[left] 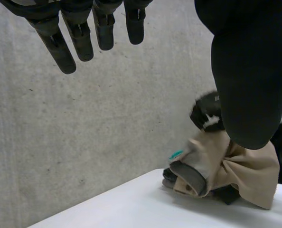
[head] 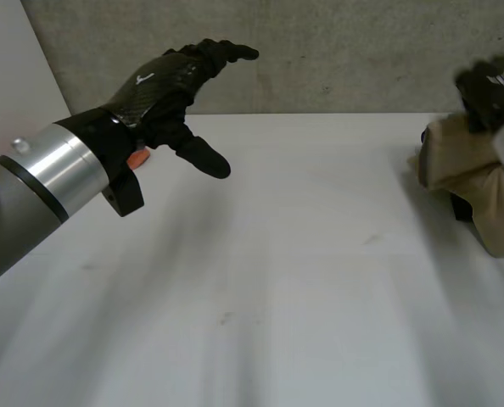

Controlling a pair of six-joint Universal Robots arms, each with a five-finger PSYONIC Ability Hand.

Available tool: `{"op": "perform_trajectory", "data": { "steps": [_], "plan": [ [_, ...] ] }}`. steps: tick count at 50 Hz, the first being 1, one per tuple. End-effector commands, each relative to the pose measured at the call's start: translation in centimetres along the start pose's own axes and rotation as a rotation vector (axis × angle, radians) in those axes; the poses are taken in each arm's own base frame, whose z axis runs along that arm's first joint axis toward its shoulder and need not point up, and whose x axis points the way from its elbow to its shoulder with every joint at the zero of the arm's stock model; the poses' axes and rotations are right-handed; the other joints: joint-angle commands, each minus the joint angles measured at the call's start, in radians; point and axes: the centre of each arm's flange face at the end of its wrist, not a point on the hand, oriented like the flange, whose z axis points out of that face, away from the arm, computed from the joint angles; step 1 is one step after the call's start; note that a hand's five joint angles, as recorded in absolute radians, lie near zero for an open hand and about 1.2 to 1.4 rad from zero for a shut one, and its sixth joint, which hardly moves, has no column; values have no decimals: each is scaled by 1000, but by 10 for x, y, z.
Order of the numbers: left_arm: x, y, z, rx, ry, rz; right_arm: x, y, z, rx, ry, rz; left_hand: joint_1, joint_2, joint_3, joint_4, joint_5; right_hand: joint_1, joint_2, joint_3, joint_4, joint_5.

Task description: Fold the laundry.

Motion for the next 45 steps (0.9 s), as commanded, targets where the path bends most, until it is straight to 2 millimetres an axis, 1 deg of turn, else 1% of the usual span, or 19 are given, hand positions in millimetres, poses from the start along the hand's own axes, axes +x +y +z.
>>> {"op": "perform_trajectory", "data": {
  "steps": [1, 3, 4, 8, 11, 17, 18, 19, 20, 21, 23, 24, 27, 29, 33, 37, 39, 44, 45],
  "plan": [
    [-11, -13, -7, 40, -51, 19, -75, -104, -52, 349, -246, 211, -13, -32, -38, -28, -49, 261, 213, 211, 201, 243],
    [-15, -18, -11, 61, -75, 31, -90, -110, -64, 368, -299, 258, -13, -32, -38, -28, -49, 261, 213, 211, 201, 243],
    [-17, -20, -12, 70, -82, 36, -104, -118, -76, 389, -356, 307, -13, -32, -38, -28, -49, 261, 213, 211, 201, 243],
    [-25, -26, -17, 108, -125, 54, -118, -125, -91, 411, -413, 411, -13, -32, -38, -28, -49, 261, 213, 211, 201, 243],
    [-33, -29, -19, 140, -159, 62, -116, -124, -92, 394, -413, 483, -13, -32, -38, -28, -49, 261, 213, 211, 201, 243],
    [-40, -30, -20, 169, -192, 67, -92, -112, -79, 312, -324, 707, -13, -32, -38, -28, -49, 261, 213, 211, 201, 243],
    [-40, -29, -19, 164, -194, 68, -92, -111, -78, 303, -327, 724, -13, -32, -38, -28, -49, 185, 137, 135, 125, 167],
    [-40, -26, -19, 157, -192, 63, -93, -110, -77, 290, -335, 735, -13, -32, -38, -28, -49, -40, -87, -90, -100, -58],
    [-41, -25, -18, 152, -194, 62, -102, -101, -78, 234, -368, 734, -13, -32, -38, -28, -49, -670, -717, -720, -730, -688],
    [-42, -23, -18, 145, -193, 59, -109, -96, -79, 194, -395, 727, -13, -32, -38, -28, -49, -961, -1009, -1011, -1021, -979],
    [-45, -13, -16, 111, -199, 41, -122, -82, -84, 94, -458, 705, -13, -32, -38, -28, -49, -961, -1009, -1011, -1021, -979],
    [-45, -10, -16, 99, -199, 36, -133, -75, -92, 7, -530, 670, -13, -32, -38, -28, -49, -961, -1009, -1011, -1021, -979],
    [-46, 5, -16, 37, -209, 11, -139, -61, -101, -112, -595, 602, -13, -32, -38, -28, -49, -961, -1009, -1011, -1021, -979],
    [-45, 12, -18, 3, -215, 5, -129, -53, -104, -175, -597, 528, -13, -32, -38, -28, -49, -961, -1009, -1011, -1021, -979],
    [-41, 36, -24, -106, -228, -7, -107, -45, -95, -178, -505, 459, -13, -32, -38, -28, -49, -961, -1009, -1011, -1021, -979],
    [-35, 72, -33, -241, -222, 21, -91, -38, -95, -205, -426, 420, -13, -32, -38, -28, -49, -961, -1009, -1011, -1021, -979],
    [-34, 82, -35, -272, -215, 38, -86, -33, -100, -221, -405, 380, -13, -32, -38, -28, -49, -961, -1009, -1011, -1021, -979],
    [-33, 109, -28, -331, -183, 111, -95, -13, -115, -261, -422, 261, -13, -32, -38, -28, -49, -961, -1009, -1011, -1021, -979],
    [-35, 116, -22, -335, -180, 136, -98, -11, -117, -258, -428, 233, -13, -32, -38, -28, -49, -961, -1009, -1011, -1021, -979]
  ]
}}
